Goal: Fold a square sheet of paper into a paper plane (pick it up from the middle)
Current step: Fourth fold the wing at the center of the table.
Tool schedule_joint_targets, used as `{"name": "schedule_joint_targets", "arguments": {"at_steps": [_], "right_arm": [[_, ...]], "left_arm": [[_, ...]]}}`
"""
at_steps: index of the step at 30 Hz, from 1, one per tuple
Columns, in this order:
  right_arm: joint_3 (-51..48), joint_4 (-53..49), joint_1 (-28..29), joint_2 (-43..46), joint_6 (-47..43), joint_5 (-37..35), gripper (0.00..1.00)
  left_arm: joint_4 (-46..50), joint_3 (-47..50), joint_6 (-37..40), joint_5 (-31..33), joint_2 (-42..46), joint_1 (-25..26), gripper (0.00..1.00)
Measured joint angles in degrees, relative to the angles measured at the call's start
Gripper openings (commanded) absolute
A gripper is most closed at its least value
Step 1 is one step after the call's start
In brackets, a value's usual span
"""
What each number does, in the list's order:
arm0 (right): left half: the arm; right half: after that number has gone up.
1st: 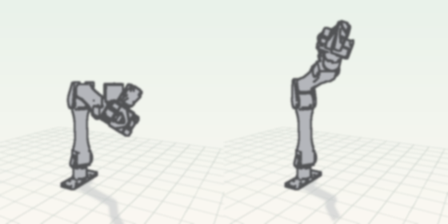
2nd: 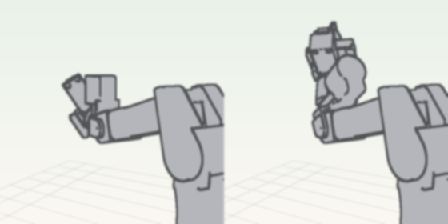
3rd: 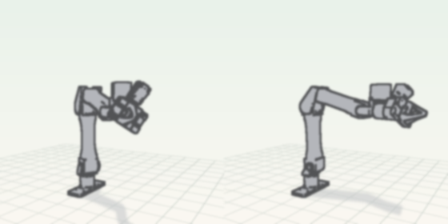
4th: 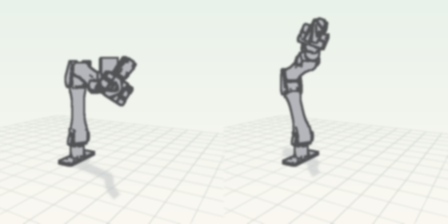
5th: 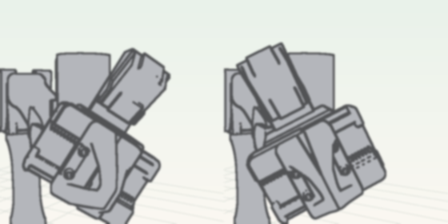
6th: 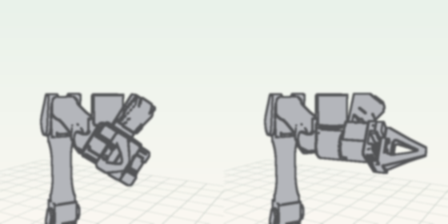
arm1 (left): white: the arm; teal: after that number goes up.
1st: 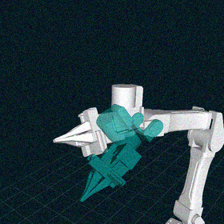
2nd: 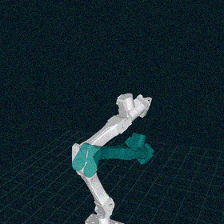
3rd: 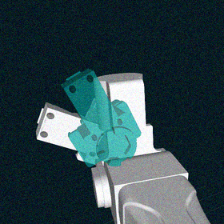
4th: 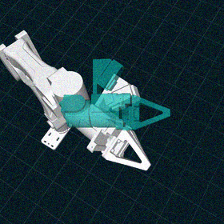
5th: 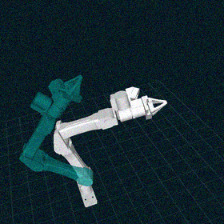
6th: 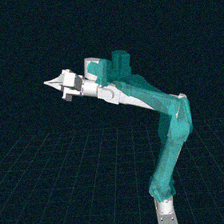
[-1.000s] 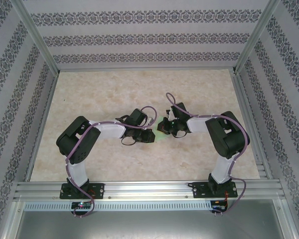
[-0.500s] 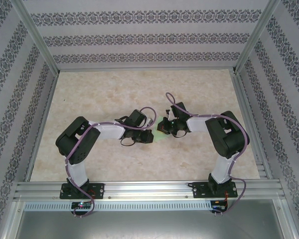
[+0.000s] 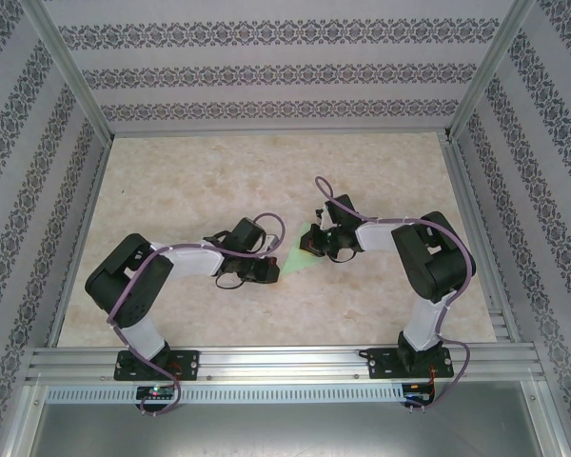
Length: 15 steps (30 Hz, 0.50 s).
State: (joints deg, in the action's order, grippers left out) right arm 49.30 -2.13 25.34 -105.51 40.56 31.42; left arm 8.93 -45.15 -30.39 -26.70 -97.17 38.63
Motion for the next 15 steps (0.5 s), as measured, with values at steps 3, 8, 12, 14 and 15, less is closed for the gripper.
{"name": "schedule_joint_targets", "arguments": {"at_steps": [3, 8, 12, 14, 15], "right_arm": [[0.04, -0.09, 0.00, 0.00, 0.00, 0.00, 0.00], [0.09, -0.13, 0.02, -0.04, 0.02, 0.00, 0.00], [0.22, -0.17, 0.02, -0.11, 0.02, 0.04, 0.00], [0.22, -0.17, 0.04, -0.13, 0.04, 0.04, 0.00], [0.22, -0.17, 0.04, -0.13, 0.04, 0.04, 0.00]], "left_arm": [[-0.35, 0.00, -0.04, -1.11, 1.29, 0.00, 0.03], [-4.96, -0.33, -1.62, -3.39, 1.09, 0.00, 0.03], [-6.54, -2.64, -1.99, -3.45, -2.32, 0.07, 0.01], [-6.56, -3.08, -1.99, -2.89, -3.45, 0.07, 0.01], [-6.47, -3.08, -1.99, -2.51, -3.82, 0.07, 0.00]]}}
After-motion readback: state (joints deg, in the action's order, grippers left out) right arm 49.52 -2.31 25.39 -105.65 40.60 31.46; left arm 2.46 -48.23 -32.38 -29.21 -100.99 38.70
